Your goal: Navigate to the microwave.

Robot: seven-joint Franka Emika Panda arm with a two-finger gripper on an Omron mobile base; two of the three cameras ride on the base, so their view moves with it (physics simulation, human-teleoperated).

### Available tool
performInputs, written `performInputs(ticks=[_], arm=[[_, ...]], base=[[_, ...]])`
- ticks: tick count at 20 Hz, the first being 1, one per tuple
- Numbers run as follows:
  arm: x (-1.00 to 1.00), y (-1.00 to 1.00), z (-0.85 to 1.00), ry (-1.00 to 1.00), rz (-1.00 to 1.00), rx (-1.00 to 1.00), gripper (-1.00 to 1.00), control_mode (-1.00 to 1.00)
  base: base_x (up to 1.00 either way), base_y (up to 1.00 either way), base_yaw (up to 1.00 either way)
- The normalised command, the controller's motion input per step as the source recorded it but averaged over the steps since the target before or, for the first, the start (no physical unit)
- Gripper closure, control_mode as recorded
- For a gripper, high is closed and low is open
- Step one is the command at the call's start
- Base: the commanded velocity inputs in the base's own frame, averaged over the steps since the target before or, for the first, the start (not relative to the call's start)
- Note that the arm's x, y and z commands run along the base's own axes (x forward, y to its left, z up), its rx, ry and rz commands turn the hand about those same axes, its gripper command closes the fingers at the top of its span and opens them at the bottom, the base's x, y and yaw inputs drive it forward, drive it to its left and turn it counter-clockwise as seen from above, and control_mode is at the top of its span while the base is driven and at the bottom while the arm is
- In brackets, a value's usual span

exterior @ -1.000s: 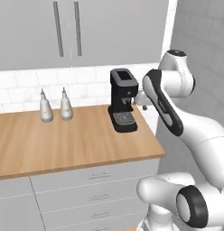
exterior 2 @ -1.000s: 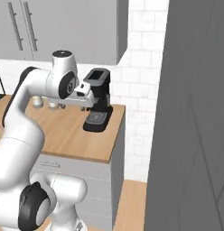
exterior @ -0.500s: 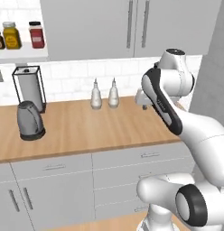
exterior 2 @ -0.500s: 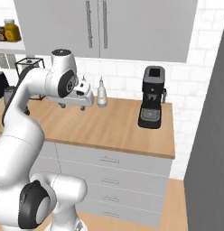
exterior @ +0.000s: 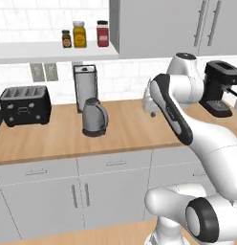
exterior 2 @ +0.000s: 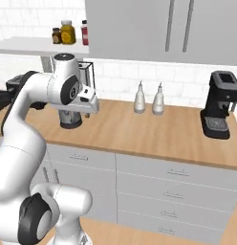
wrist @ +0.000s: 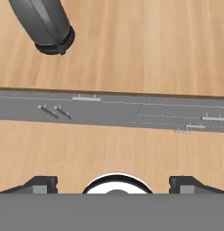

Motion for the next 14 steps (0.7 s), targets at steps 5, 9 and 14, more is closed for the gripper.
performInputs(ticks=[5, 9, 14], arm=[[0.0, 0.0, 0.0, 0.0, 0.0, 0.0, -1.0, 1.0], [0.0, 0.0, 0.0, 0.0, 0.0, 0.0, -1.0, 1.0], [0.0, 0.0, 0.0, 0.0, 0.0, 0.0, -1.0, 1.0]], base=[[-0.01, 1.0, 0.0], [0.0, 1.0, 0.0], [0.0, 1.0, 0.0]])
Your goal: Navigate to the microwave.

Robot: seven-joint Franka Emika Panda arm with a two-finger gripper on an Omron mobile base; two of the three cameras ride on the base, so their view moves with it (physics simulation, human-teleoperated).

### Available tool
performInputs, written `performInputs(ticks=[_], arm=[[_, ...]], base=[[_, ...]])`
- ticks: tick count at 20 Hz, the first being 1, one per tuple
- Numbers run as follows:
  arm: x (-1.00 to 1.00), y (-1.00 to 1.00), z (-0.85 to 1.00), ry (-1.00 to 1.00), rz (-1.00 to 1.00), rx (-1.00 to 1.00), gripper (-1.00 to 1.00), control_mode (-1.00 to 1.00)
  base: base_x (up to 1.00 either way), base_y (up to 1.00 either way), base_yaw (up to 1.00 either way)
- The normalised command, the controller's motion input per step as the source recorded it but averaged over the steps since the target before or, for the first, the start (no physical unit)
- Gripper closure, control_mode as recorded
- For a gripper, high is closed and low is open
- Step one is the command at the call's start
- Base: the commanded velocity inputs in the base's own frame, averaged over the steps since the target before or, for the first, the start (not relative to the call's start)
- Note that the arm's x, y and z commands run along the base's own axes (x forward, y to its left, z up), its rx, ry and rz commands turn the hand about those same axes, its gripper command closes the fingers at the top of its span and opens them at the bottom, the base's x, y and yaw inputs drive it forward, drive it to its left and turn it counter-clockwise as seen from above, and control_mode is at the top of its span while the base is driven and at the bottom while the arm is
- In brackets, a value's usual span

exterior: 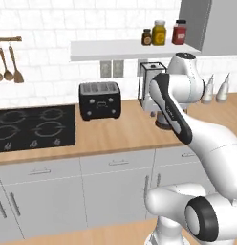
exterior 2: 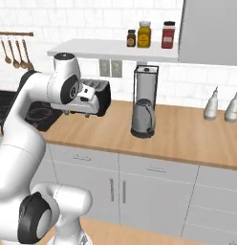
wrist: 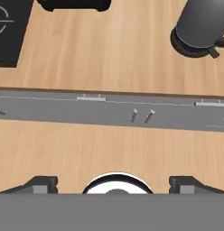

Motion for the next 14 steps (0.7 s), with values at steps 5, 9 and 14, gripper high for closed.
performInputs(ticks=[5, 9, 14], arm=[[0.0, 0.0, 0.0, 0.0, 0.0, 0.0, -1.0, 1.0], [0.0, 0.0, 0.0, 0.0, 0.0, 0.0, -1.0, 1.0], [0.0, 0.0, 0.0, 0.0, 0.0, 0.0, -1.0, 1.0]], base=[[0.0, 1.0, 0.0], [0.04, 1.0, 0.0], [0.03, 1.0, 0.01]])
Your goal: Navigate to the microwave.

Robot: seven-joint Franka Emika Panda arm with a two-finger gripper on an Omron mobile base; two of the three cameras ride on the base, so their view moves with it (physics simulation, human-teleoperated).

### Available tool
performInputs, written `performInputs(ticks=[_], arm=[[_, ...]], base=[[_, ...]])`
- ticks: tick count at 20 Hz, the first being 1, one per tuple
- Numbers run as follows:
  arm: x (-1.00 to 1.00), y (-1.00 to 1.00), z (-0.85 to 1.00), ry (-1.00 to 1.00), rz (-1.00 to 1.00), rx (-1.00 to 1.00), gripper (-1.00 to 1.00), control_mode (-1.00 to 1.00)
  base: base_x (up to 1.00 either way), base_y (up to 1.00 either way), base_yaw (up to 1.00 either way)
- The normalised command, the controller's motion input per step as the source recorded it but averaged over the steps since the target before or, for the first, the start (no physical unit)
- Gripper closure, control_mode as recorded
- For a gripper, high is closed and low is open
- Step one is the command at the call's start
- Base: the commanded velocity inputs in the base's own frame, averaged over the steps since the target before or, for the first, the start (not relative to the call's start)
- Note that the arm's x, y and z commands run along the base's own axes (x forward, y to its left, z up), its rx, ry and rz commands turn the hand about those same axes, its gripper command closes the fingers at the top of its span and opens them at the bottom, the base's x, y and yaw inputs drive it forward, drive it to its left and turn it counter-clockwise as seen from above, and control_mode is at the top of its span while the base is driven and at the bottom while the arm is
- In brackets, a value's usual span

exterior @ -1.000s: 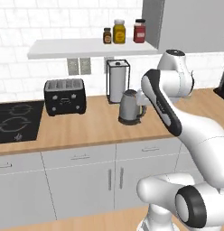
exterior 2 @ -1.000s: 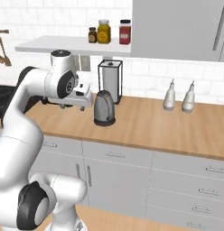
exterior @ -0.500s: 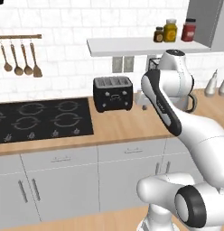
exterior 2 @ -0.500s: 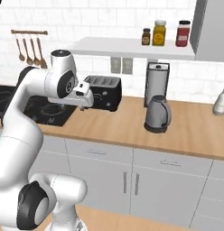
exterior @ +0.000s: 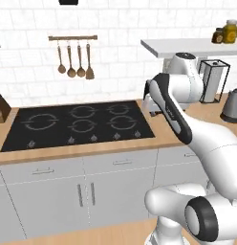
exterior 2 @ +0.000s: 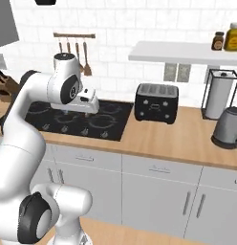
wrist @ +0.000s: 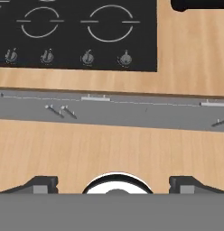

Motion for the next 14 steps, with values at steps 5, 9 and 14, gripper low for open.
performInputs(ticks=[5, 9, 14], arm=[[0.0, 0.0, 0.0, 0.0, 0.0, 0.0, -1.0, 1.0], [0.0, 0.0, 0.0, 0.0, 0.0, 0.0, -1.0, 1.0], [0.0, 0.0, 0.0, 0.0, 0.0, 0.0, -1.0, 1.0]], base=[[0.0, 1.0, 0.01], [0.01, 1.0, 0.01], [0.05, 1.0, 0.0]])
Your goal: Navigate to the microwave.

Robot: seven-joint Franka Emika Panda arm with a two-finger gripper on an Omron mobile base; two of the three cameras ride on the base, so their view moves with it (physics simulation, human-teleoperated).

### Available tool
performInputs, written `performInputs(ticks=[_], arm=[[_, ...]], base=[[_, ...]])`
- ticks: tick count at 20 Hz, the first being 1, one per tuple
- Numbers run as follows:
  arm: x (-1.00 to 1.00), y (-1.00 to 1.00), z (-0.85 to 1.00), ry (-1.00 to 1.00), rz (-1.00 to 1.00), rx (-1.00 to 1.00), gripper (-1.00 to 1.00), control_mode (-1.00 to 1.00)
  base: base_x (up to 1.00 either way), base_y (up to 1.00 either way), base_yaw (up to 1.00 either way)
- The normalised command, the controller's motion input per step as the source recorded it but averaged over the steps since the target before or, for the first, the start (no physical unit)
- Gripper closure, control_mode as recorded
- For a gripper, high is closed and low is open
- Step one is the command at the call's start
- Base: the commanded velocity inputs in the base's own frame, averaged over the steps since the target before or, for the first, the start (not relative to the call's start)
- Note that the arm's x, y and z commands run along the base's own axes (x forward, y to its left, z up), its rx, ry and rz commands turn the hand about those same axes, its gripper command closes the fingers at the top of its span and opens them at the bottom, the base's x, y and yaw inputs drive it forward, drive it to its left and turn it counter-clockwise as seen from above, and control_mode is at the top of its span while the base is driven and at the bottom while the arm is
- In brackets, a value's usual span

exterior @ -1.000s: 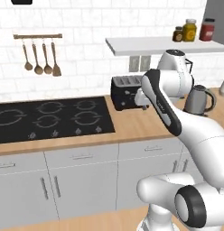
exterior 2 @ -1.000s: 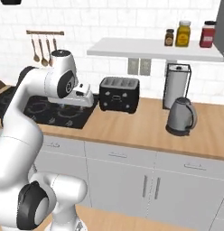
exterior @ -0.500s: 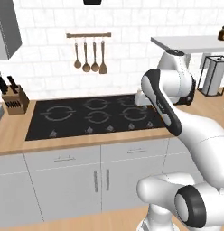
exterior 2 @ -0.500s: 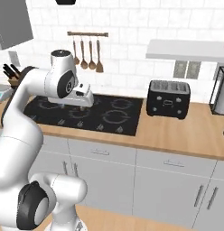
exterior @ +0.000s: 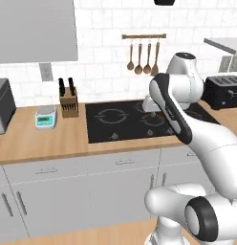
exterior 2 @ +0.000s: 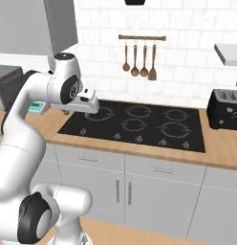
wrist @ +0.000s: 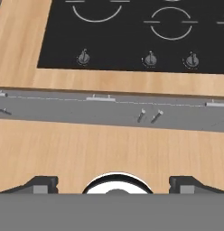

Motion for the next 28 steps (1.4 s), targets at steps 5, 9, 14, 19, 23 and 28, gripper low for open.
performInputs(ticks=[5, 9, 14, 19, 23, 28], arm=[[0.0, 0.0, 0.0, 0.0, 0.0, 0.0, -1.0, 1.0], [0.0, 0.0, 0.0, 0.0, 0.0, 0.0, -1.0, 1.0], [0.0, 0.0, 0.0, 0.0, 0.0, 0.0, -1.0, 1.0], [0.0, 0.0, 0.0, 0.0, 0.0, 0.0, -1.0, 1.0], [0.0, 0.0, 0.0, 0.0, 0.0, 0.0, -1.0, 1.0], [0.0, 0.0, 0.0, 0.0, 0.0, 0.0, -1.0, 1.0]], base=[[0.07, 1.0, 0.0], [0.03, 1.0, 0.0], [0.0, 1.0, 0.0], [0.0, 1.0, 0.01], [0.0, 1.0, 0.02], [0.0, 1.0, 0.03]])
